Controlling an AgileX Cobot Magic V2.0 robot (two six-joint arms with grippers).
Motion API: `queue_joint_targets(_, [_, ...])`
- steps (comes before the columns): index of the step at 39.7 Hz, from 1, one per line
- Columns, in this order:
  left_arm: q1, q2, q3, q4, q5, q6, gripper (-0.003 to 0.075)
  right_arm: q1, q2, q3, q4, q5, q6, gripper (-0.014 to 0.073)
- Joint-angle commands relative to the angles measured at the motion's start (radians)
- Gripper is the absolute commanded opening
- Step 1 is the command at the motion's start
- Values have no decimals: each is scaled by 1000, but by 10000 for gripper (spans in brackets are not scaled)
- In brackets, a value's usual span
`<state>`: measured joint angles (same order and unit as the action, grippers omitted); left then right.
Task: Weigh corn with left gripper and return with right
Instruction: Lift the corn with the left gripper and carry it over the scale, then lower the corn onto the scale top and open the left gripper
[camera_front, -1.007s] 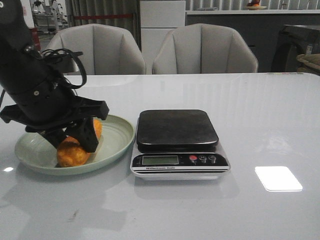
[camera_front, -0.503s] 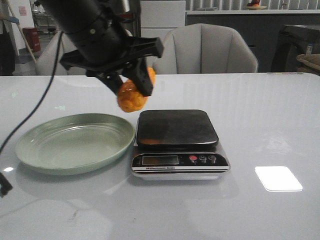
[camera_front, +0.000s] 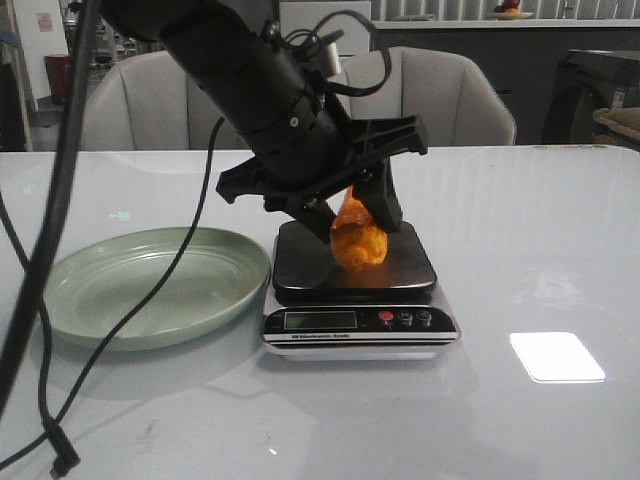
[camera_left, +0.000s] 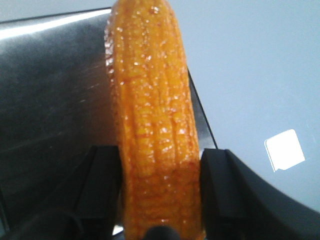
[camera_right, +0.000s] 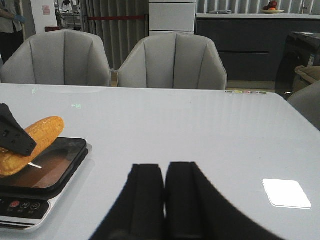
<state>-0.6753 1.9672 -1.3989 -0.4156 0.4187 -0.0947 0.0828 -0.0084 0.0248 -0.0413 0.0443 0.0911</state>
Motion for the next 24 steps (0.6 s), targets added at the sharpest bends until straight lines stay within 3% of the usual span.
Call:
queue_joint_targets(1, [-1, -36, -30, -26, -54, -7, 393, -4, -21, 12, -11, -83, -6, 165])
queue_joint_targets(24, [29, -61, -41, -2, -17, -7, 402, -4, -21, 12, -11, -83, -6, 165])
